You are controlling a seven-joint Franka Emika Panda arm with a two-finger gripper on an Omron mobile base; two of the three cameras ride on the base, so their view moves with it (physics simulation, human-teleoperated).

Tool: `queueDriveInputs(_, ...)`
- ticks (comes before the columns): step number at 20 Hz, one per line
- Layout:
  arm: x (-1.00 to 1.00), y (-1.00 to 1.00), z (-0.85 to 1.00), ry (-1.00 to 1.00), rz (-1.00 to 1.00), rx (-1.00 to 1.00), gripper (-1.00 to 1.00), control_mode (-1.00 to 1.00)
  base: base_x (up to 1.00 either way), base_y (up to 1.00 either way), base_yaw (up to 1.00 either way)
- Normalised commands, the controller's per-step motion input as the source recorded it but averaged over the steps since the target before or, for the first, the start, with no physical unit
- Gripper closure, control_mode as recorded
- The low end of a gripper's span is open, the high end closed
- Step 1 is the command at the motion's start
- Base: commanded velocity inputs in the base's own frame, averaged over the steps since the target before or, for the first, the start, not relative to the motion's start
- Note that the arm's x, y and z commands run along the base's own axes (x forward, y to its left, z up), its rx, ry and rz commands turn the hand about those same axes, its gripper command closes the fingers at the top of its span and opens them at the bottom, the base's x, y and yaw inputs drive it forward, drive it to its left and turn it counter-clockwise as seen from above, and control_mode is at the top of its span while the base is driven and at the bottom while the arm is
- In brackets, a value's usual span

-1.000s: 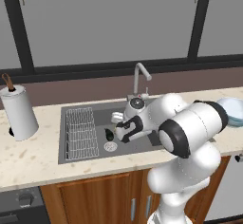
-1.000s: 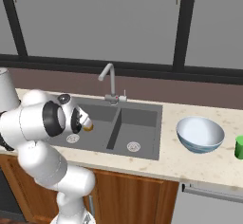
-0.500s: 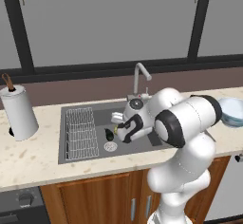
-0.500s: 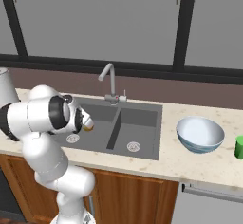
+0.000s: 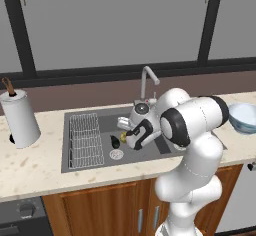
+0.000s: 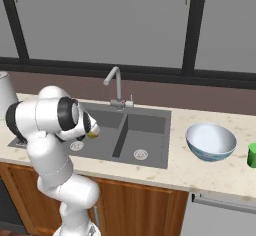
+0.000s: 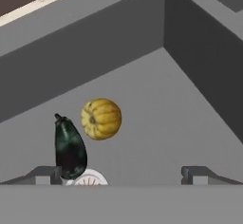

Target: Remove the squash and eggplant from the sink. Then move the bowl and cup from the counter to the sink for washing.

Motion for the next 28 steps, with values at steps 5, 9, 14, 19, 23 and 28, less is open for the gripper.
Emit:
queueDriveInputs(5,0.11,0.05,-0.12,0.00,-0.03,0.02,-1.00,-1.00,0.00,0.00,0.00)
queueDriveInputs(9,0.12,0.07,-0.13,0.00,0.00,0.02,-1.00,-1.00,0.00,0.00,0.00)
queueDriveInputs(14,0.14,0.01,-0.11,-0.02,0.00,0.01,-1.00,-1.00,0.00,0.00,0.00)
queueDriveInputs(19,0.15,0.00,-0.09,-0.05,0.00,0.00,-1.00,-1.00,0.00,0.00,0.00)
queueDriveInputs(23,0.13,0.04,-0.12,-0.03,0.00,0.00,-1.00,-1.00,0.00,0.00,0.00)
queueDriveInputs(28,0.08,0.07,-0.16,0.00,0.00,0.00,-1.00,-1.00,0.00,0.00,0.00)
